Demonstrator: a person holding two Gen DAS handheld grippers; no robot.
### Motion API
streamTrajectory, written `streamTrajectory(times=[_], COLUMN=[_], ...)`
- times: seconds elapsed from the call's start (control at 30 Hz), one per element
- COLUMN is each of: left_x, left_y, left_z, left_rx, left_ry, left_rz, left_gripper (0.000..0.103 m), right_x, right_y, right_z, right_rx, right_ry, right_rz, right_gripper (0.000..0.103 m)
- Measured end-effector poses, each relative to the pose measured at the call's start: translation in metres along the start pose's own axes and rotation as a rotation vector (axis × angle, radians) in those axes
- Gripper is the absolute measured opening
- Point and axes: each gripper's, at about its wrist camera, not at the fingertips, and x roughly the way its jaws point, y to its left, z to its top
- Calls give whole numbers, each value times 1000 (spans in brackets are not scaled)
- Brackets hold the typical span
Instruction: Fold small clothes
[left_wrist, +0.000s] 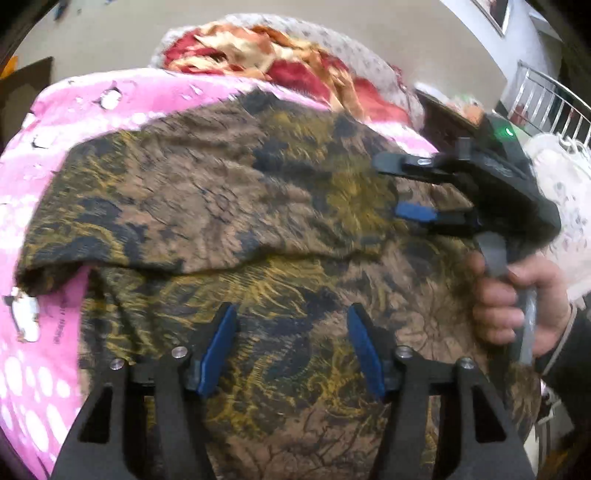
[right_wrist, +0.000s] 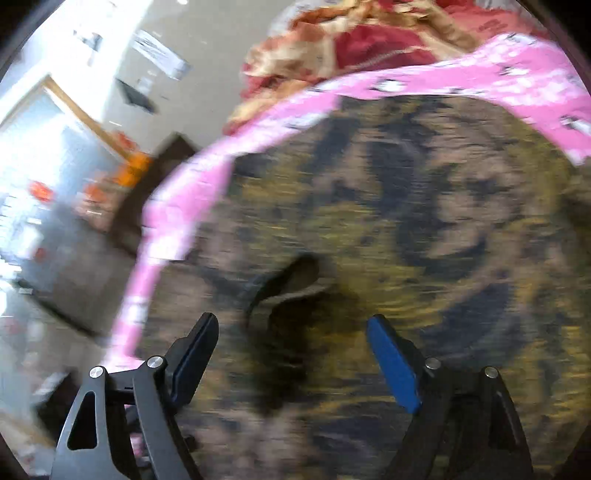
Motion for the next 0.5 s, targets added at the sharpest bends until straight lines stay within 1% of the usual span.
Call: streamTrajectory(times=[0.03,0.13,0.17,0.2,0.23,0.3,0.37,0.4,0.43,0.5], left_x=[4,7,6,6,8,7,8,9,9,12], left_y=[2,1,0,0,-1,2,0,-1,-2,-5], left_z=[0,0,-1,-1,0,-1,-2,-1,-2,0], left_rx=[-9,-2,1,2,2,2,8,13,20,27], left_ry=[8,7,9,9,10,11,13,15,17,19], left_rz=[8,22,23,22,21,21,23,29,35,44], left_gripper=[68,69,70,70,71,71,72,73,74,74], right_x=[2,12,13,15,17,21,25,25,28,35], right_y=[3,13,19,23,27,30,29,28,29,29], right_z=[0,0,0,0,1,1,0,0,0,1], right_rx=[-3,-52,-81,-113,-134,-162,-169,-185,-203,-217], right_ry=[0,33,44,56,71,101,116,122,129,159], right_rz=[21,36,27,10,-13,-92,-155,-177,-228,-298], right_gripper=[88,87,83,75,71,39,23,22,22,19])
